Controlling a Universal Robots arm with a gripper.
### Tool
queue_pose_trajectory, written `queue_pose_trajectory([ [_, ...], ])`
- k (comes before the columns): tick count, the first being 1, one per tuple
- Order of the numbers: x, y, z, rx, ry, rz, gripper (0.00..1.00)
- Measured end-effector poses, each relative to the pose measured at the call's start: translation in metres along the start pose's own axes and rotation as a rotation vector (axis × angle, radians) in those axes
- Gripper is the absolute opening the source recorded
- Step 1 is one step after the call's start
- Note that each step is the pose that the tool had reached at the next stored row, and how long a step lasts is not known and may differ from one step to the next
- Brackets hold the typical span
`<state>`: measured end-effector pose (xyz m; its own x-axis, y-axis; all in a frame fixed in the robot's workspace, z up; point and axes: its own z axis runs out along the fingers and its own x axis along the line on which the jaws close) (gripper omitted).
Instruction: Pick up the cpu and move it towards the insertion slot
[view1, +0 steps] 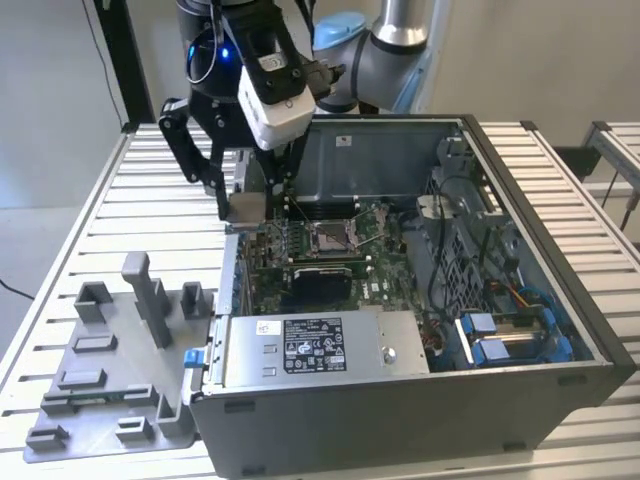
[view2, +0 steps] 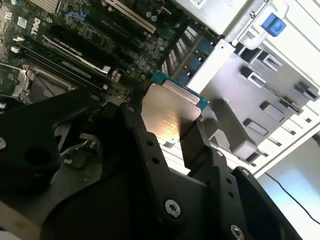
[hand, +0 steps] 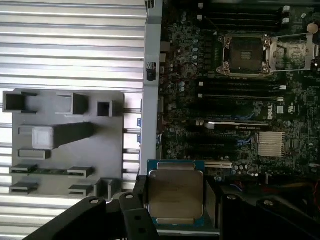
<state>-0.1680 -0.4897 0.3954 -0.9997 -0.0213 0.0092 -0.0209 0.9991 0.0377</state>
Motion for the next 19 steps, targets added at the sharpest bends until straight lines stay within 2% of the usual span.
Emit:
queue_pose_trajectory([
  [11,-0.0387,-0.0008,0.0001,0.0000,0.0000,0.000,0.00],
  [19,-0.0622,-0.0013,0.0004,-0.0001,0.0000,0.000,0.00],
])
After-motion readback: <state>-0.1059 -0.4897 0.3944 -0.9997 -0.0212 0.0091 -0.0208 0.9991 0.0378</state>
